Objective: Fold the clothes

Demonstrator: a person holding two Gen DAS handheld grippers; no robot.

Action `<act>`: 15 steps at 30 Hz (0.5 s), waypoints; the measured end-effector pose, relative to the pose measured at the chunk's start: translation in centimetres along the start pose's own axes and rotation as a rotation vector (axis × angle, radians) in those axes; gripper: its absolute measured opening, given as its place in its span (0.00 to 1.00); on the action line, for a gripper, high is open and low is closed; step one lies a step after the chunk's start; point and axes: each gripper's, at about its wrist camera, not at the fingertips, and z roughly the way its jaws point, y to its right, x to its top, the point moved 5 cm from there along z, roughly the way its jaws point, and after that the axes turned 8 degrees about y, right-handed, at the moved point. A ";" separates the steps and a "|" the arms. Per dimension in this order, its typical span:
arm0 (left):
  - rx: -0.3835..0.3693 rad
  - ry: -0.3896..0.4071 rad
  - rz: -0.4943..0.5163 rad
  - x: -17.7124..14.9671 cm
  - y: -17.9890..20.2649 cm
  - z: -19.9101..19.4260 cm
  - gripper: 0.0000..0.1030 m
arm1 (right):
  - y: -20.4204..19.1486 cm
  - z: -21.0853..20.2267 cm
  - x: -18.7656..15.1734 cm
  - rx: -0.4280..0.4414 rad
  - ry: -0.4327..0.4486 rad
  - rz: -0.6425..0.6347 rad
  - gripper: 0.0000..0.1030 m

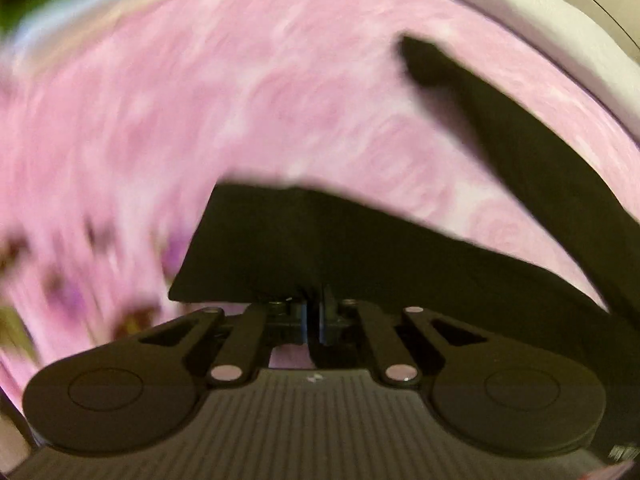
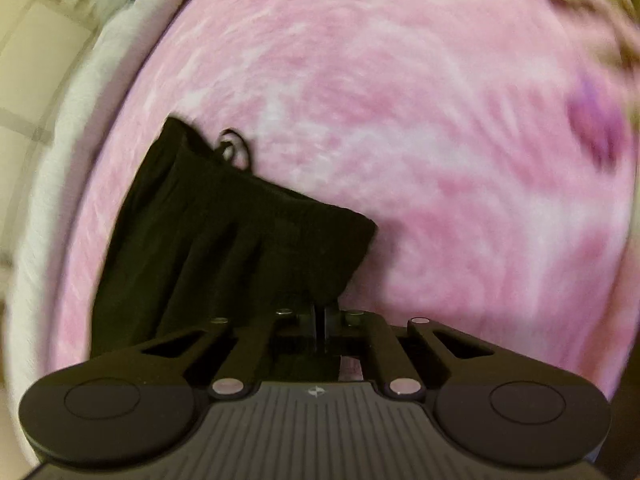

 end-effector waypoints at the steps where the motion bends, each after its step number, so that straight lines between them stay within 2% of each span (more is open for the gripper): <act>1: 0.000 0.000 0.039 0.6 0.2 -0.9 0.03 | -1.2 -1.0 0.6 0.000 -0.011 -0.056 0.03; 2: 0.001 -0.002 0.078 1.2 0.4 -1.7 0.03 | -2.2 -2.1 1.3 -0.002 -0.024 -0.105 0.01; 5: 0.034 -0.047 0.156 -0.7 0.6 -0.9 0.04 | -2.8 -4.6 2.9 -0.044 -0.061 -0.183 0.00; 8: 0.113 -0.123 0.220 -5.0 0.6 1.6 0.10 | -1.0 -2.6 2.0 -0.104 -0.140 -0.212 0.01; 10: 0.146 -0.110 0.244 -6.1 0.6 1.5 0.14 | 1.0 -0.3 0.6 -0.177 -0.197 -0.207 0.05; 11: 0.169 -0.105 0.252 -6.2 0.5 0.9 0.20 | 1.5 0.0 0.2 -0.206 -0.198 -0.217 0.15; 12: 0.195 -0.109 0.254 -6.0 0.3 0.3 0.24 | 1.7 -0.2 0.1 -0.223 -0.180 -0.231 0.29; 13: 0.220 -0.111 0.256 -5.8 0.2 -0.4 0.25 | 1.8 -0.6 0.1 -0.244 -0.161 -0.251 0.36; 14: 0.242 -0.098 0.257 -5.4 0.3 -1.2 0.27 | 1.6 -1.2 0.2 -0.274 -0.143 -0.283 0.47; 15: 0.263 -0.085 0.258 -5.1 0.4 -2.0 0.30 | 1.2 -1.9 0.4 -0.301 -0.120 -0.320 0.47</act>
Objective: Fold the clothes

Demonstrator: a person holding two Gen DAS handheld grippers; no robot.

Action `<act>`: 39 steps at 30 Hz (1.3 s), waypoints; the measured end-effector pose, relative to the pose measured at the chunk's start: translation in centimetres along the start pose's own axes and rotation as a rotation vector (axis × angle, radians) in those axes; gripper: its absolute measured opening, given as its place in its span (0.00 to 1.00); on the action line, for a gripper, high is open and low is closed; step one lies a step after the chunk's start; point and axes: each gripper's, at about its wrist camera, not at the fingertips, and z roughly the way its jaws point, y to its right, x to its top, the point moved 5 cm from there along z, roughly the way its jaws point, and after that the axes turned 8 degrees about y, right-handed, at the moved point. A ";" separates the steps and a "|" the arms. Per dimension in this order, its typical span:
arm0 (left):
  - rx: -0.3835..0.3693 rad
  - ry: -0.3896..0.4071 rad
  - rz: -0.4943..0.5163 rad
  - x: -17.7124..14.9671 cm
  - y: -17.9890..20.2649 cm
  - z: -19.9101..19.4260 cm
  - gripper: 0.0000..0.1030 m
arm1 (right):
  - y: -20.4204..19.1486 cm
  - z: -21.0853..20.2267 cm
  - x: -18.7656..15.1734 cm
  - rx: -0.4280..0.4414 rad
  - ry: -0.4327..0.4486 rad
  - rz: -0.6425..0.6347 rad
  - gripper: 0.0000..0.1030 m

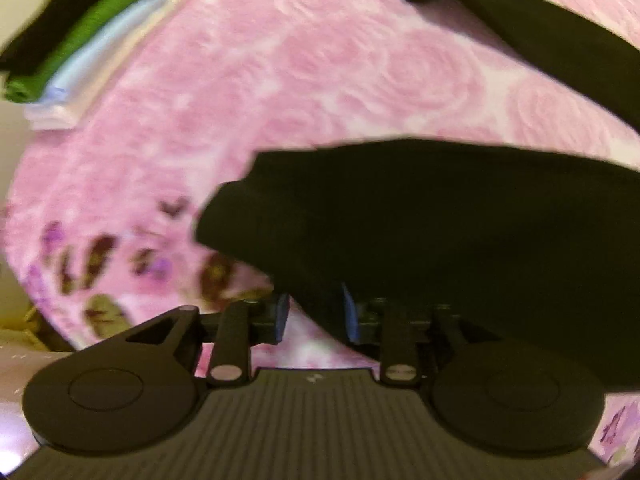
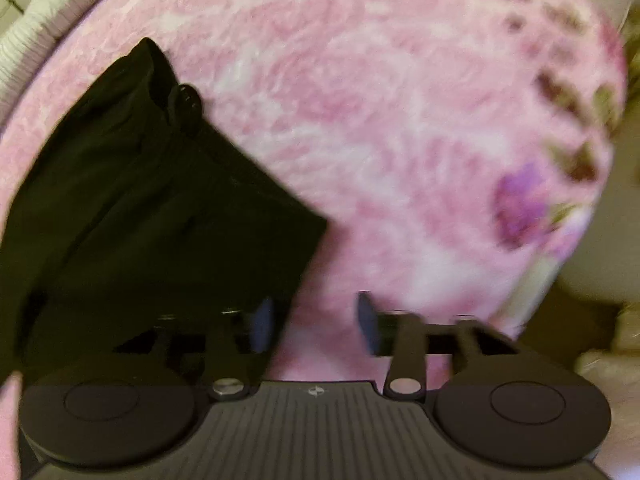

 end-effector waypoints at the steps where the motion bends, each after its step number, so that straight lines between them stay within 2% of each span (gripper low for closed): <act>1: 0.020 0.011 -0.001 0.3 -0.1 -0.9 0.30 | -0.3 -0.9 0.3 -0.030 0.035 -0.037 0.47; 3: -0.021 0.054 0.006 0.7 1.3 -2.3 0.34 | -1.5 -2.7 0.9 -0.080 0.118 -0.118 0.46; 5: -0.098 0.042 0.025 0.5 3.6 -2.0 0.42 | -3.2 -3.8 1.2 -0.025 0.190 -0.179 0.46; 6: -0.128 0.019 0.039 0.2 4.9 -1.5 0.43 | -4.3 -3.6 0.8 0.023 0.184 -0.197 0.44; 7: -0.136 -0.027 0.056 -0.3 5.7 -0.5 0.43 | -5.0 -2.8 0.2 0.054 0.148 -0.202 0.42; 8: -0.143 -0.068 0.070 -0.7 6.5 0.4 0.37 | -5.6 -1.7 -0.6 0.070 0.103 -0.205 0.42; 10: -0.150 -0.067 0.056 -0.3 6.7 0.2 0.35 | -5.8 1.2 -2.3 0.021 -0.028 -0.205 0.35; 11: -0.165 -0.036 0.040 0.7 6.4 -0.2 0.38 | -5.6 1.8 -2.8 -0.027 -0.070 -0.203 0.35; 12: -0.182 -0.021 0.024 2.1 6.1 -0.1 0.40 | -5.6 1.7 -2.7 -0.046 -0.071 -0.196 0.35; 16: -0.263 0.056 -0.031 8.8 6.2 0.9 0.40 | -7.6 -1.0 0.4 -0.023 0.047 -0.202 0.36; 18: -0.316 0.098 -0.054 12.8 6.9 1.5 0.44 | -9.5 -1.5 2.5 0.037 0.097 -0.186 0.38; 21: -0.409 0.144 -0.096 18.9 8.5 2.8 0.50 | -11.8 -0.2 5.1 0.144 0.112 -0.109 0.40; 23: -0.442 0.149 -0.169 22.0 8.5 4.3 0.54 | -13.1 1.0 6.8 0.214 0.112 -0.043 0.40; 24: -0.460 0.150 -0.213 23.4 8.4 5.0 0.57 | -13.7 1.5 7.6 0.214 0.122 -0.041 0.41; 28: -0.571 0.091 -0.665 25.1 5.5 9.2 0.60 | -15.6 2.7 10.1 0.220 0.147 -0.054 0.42; 32: -0.639 0.014 -1.034 22.9 5.0 13.6 0.64 | -17.1 3.1 10.2 0.214 0.152 -0.085 0.46; 34: -0.659 0.029 -1.208 22.2 4.8 15.3 0.56 | -17.5 3.9 10.2 0.201 0.141 -0.084 0.46; 35: -0.668 0.036 -1.293 21.8 4.7 16.2 0.33 | -17.7 4.2 10.2 0.196 0.135 -0.084 0.46; 36: -0.681 0.048 -1.357 21.8 4.2 16.6 0.17 | -17.9 4.5 10.2 0.190 0.129 -0.083 0.46; 37: -0.692 0.063 -1.408 21.9 3.7 16.9 0.16 | -18.1 4.7 10.2 0.186 0.125 -0.085 0.46; 39: -0.669 0.180 -1.218 24.0 2.6 15.2 0.16 | -18.5 4.8 10.5 0.180 0.131 -0.107 0.46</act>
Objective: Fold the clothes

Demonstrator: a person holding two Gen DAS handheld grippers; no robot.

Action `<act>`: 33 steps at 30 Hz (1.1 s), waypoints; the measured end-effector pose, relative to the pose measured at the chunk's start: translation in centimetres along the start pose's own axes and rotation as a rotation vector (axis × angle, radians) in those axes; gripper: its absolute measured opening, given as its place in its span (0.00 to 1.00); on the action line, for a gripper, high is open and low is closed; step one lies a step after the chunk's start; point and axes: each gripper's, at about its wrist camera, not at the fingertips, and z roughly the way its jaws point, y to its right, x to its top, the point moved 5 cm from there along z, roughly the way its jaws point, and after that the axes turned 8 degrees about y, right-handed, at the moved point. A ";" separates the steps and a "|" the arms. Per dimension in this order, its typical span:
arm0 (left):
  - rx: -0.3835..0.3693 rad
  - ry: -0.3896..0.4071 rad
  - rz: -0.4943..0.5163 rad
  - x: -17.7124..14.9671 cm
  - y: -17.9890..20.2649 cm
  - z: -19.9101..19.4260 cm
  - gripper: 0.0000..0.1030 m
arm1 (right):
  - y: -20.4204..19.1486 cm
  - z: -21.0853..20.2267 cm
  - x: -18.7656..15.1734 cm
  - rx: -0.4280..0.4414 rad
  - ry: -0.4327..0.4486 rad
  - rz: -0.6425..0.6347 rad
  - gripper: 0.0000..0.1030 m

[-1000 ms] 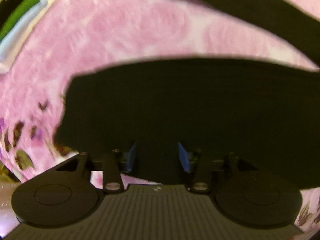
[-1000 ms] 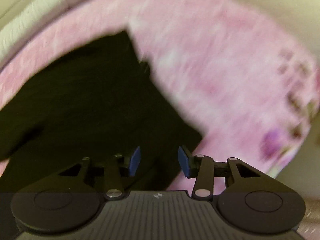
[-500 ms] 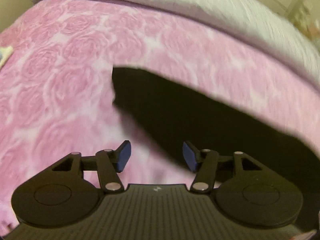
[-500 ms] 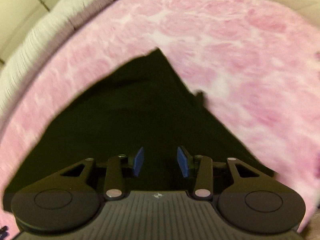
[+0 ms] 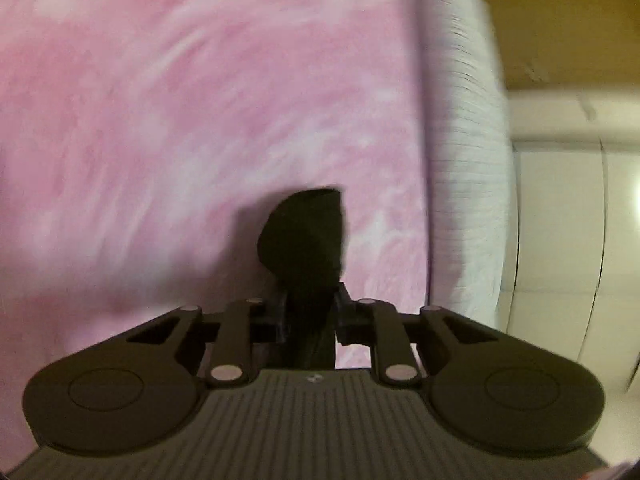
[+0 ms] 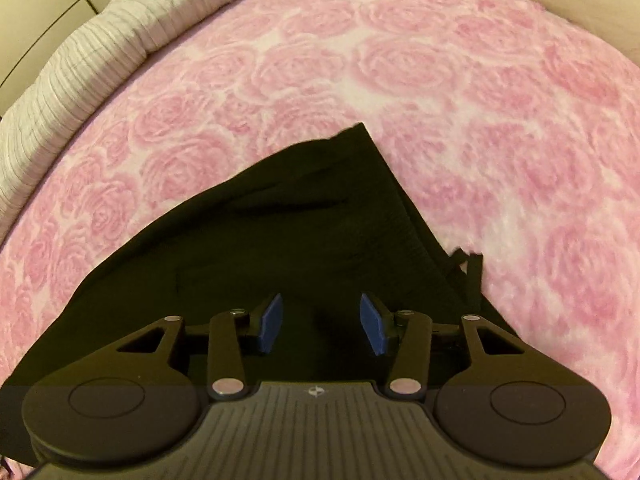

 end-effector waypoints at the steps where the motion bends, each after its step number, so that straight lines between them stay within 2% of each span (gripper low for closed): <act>1: 0.013 0.003 0.198 0.1 1.5 -0.4 0.18 | -0.1 0.1 0.2 -0.004 0.004 -0.013 0.46; 2: 0.025 0.005 0.396 0.3 3.1 -0.8 0.22 | -0.1 0.1 0.5 -0.010 0.009 -0.023 0.46; 3: 0.043 0.007 0.588 0.5 4.5 -1.2 0.31 | 0.0 0.1 0.9 -0.014 0.012 -0.027 0.46; 4: 0.117 0.004 0.712 0.6 4.7 -1.0 0.34 | 0.1 0.2 1.1 -0.018 0.014 -0.029 0.47; 5: 0.199 -0.008 0.797 0.9 4.3 -0.6 0.37 | 0.3 0.3 1.4 -0.019 0.014 -0.026 0.48; 7: 0.363 -0.031 0.963 1.4 3.6 0.2 0.35 | 0.6 0.6 1.7 -0.018 0.010 -0.019 0.50; 8: 0.410 -0.035 1.011 1.4 3.8 0.3 0.35 | 0.6 0.7 1.9 -0.017 0.010 -0.023 0.50; 11: 0.351 -0.039 1.084 -0.8 5.9 0.1 0.41 | 0.7 1.0 2.3 -0.014 0.010 -0.034 0.50; 12: 0.301 -0.081 1.110 -2.4 6.8 0.3 0.45 | 0.7 1.1 2.5 -0.012 0.012 -0.038 0.50; 17: 0.070 -0.369 1.329 -13.0 10.9 2.7 0.46 | 0.4 1.9 4.2 0.025 0.037 -0.077 0.50; 20: -0.037 -0.480 1.467 -19.0 12.6 4.1 0.46 | 0.4 2.7 5.4 0.050 0.047 -0.108 0.49; 22: -0.074 -0.508 1.491 -21.5 12.9 4.8 0.46 | 0.7 3.3 6.2 0.068 0.053 -0.130 0.49; 25: -0.105 -0.517 1.477 -23.4 13.4 6.0 0.46 | 1.7 4.4 7.2 0.093 0.056 -0.120 0.38; 28: -0.129 -0.536 1.480 -24.9 13.6 6.8 0.51 | 2.6 5.3 8.2 0.137 0.082 -0.105 0.37; 33: -0.139 -0.566 1.560 -27.4 13.9 7.6 0.54 | 3.4 7.1 8.6 0.138 0.048 -0.167 0.50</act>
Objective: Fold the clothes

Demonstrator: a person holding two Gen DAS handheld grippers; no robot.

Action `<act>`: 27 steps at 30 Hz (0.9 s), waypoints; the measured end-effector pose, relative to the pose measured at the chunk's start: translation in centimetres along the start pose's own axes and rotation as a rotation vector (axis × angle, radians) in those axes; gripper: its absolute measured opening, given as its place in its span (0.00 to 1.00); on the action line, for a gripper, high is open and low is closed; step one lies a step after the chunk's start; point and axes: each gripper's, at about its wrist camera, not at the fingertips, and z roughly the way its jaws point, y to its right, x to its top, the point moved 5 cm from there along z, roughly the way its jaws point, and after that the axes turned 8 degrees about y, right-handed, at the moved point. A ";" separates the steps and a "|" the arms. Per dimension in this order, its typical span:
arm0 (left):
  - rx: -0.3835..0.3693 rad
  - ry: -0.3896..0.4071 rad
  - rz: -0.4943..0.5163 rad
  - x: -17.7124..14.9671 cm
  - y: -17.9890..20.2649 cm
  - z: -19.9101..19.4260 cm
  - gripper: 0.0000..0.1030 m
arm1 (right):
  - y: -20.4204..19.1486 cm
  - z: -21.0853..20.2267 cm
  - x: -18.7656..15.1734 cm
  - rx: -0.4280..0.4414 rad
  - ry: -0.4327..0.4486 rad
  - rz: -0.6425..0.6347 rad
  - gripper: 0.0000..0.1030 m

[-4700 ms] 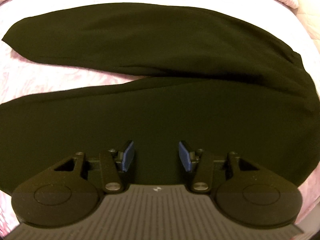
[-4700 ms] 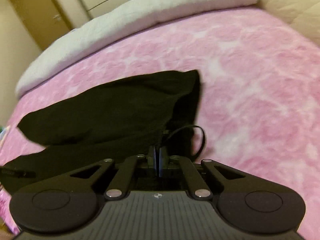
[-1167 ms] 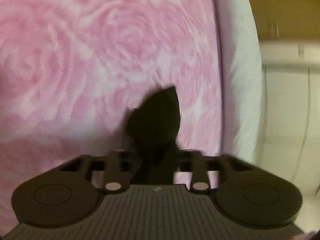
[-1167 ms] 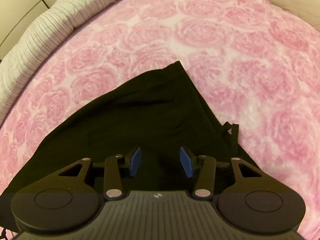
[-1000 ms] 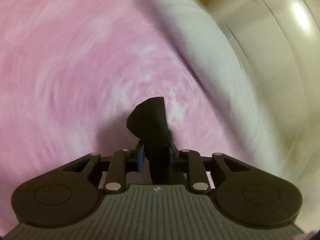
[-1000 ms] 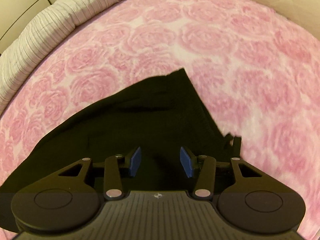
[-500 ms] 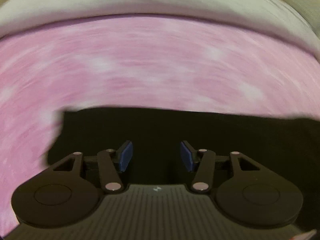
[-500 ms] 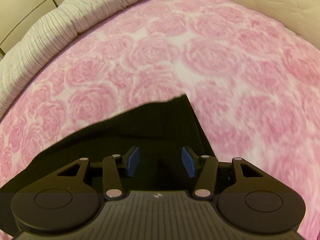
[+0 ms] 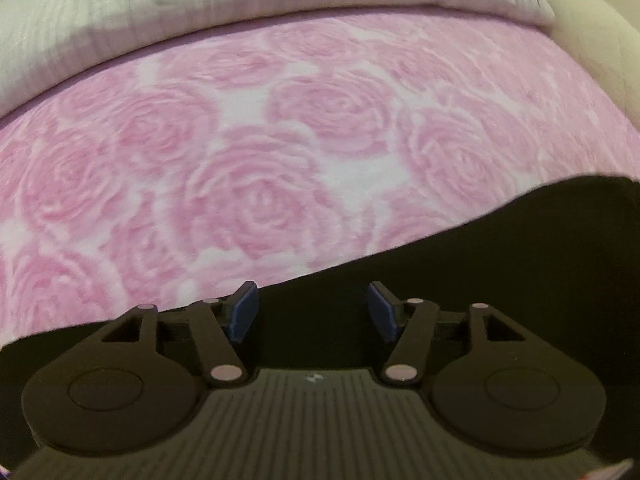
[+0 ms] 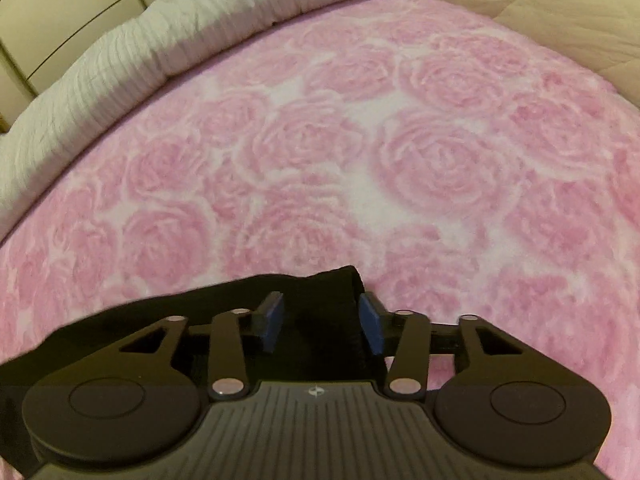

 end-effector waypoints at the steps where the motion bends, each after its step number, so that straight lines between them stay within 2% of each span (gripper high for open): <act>1: 0.003 -0.007 0.012 0.0 0.3 0.3 0.54 | 0.2 0.4 -0.2 0.018 -0.013 0.001 0.50; 2: 0.005 -0.013 0.022 0.0 0.5 0.5 0.54 | 0.3 0.7 -0.4 0.057 -0.026 0.015 0.45; 4: 0.010 -0.011 0.026 0.0 0.7 0.8 0.54 | 0.3 0.6 -0.4 0.145 -0.010 0.035 0.09; 5: 0.018 -0.009 0.030 0.0 0.8 1.0 0.54 | 0.3 0.3 -0.3 0.193 0.014 0.048 0.07; 7: 0.034 -0.004 0.040 0.0 1.0 1.5 0.54 | 0.5 -0.2 0.4 0.279 0.082 0.099 0.06; 9: 0.070 -0.002 0.065 0.1 1.0 2.3 0.56 | 1.4 0.0 1.3 0.282 0.142 0.152 0.05; 10: 0.086 -0.004 0.075 0.0 1.0 2.8 0.57 | 2.0 0.5 1.6 0.252 0.147 0.182 0.05; 11: 0.102 -0.008 0.076 0.0 1.0 3.3 0.62 | 2.4 1.6 1.5 0.201 0.116 0.188 0.05; 13: 0.116 0.000 0.059 0.2 0.9 3.4 0.62 | 3.1 3.6 1.3 0.098 0.054 0.202 0.07; 14: 0.124 0.003 0.051 0.3 0.9 3.2 0.61 | 3.5 4.6 1.2 0.047 0.022 0.208 0.18; 15: 0.130 0.006 0.049 0.3 1.0 2.8 0.60 | 3.8 4.9 1.2 0.007 0.007 0.216 0.33; 17: 0.140 0.010 0.045 0.3 1.3 2.0 0.60 | 4.0 3.4 1.3 -0.021 0.041 0.235 0.45; 20: 0.125 -0.005 0.004 -0.2 2.4 -0.1 0.60 | 4.7 -0.5 0.5 -0.029 0.074 0.274 0.45; 22: 0.103 -0.021 -0.019 -0.8 3.8 -1.8 0.60 | 5.2 -3.4 -0.3 -0.028 0.093 0.302 0.38; 23: 0.088 -0.030 -0.028 -1.4 5.0 -2.8 0.60 | 5.3 -4.7 -0.9 -0.026 0.096 0.308 0.30; 24: 0.068 -0.038 -0.037 -2.2 6.1 -3.5 0.60 | 4.7 -6.0 -2.1 -0.022 0.079 0.291 0.26; 27: 0.021 -0.076 -0.057 -4.9 9.1 -5.7 0.60 | 2.7 -8.9 -6.3 -0.006 -0.008 0.206 0.25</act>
